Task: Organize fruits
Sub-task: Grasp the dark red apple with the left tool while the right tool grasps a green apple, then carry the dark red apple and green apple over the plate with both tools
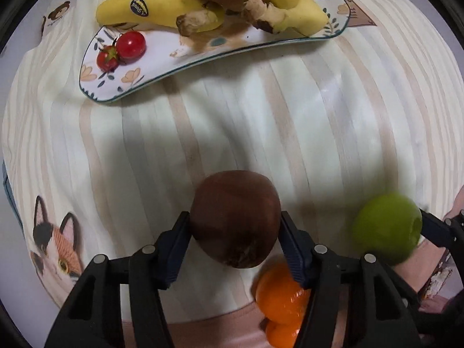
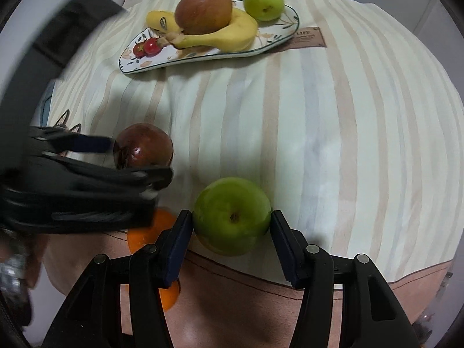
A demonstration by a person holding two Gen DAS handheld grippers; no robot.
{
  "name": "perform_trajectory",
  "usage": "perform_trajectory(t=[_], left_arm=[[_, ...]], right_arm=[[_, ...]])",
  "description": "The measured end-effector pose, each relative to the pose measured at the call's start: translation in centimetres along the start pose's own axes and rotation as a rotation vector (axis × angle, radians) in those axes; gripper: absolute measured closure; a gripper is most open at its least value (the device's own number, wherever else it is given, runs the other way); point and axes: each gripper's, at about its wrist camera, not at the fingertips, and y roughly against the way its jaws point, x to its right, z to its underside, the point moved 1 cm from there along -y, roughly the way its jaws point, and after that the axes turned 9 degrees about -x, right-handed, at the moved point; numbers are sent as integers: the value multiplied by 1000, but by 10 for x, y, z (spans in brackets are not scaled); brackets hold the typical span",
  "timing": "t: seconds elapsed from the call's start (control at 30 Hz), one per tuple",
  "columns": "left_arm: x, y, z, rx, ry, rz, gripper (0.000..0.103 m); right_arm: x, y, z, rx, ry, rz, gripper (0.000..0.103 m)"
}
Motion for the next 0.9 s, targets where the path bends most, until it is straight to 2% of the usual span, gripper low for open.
perform_trajectory(t=[0.03,0.13,0.33,0.47,0.53,0.73,0.9], left_arm=[[-2,2,1,14,19,8,47],[-11,13,12,54,65,-30,47],[-44,22,50,65,130,-108,47],[-60,10,52,46,193,-56,46],[-62,10,51,59,207,-57,46],[-73,35,35,128,247,-5,50],[-87,69,8,175,262,66,50]], right_arm=[[-1,0,-2,5,-4,1,45],[-5,-1,-6,17,-15,-4,45],[-14,-6,-21,24,-9,-38,45],[-16,-15,-30,26,-11,-36,45],[-16,-16,-34,25,-10,-35,45],[-20,-15,-48,22,-11,-54,46],[-18,3,-61,56,-28,-97,46]])
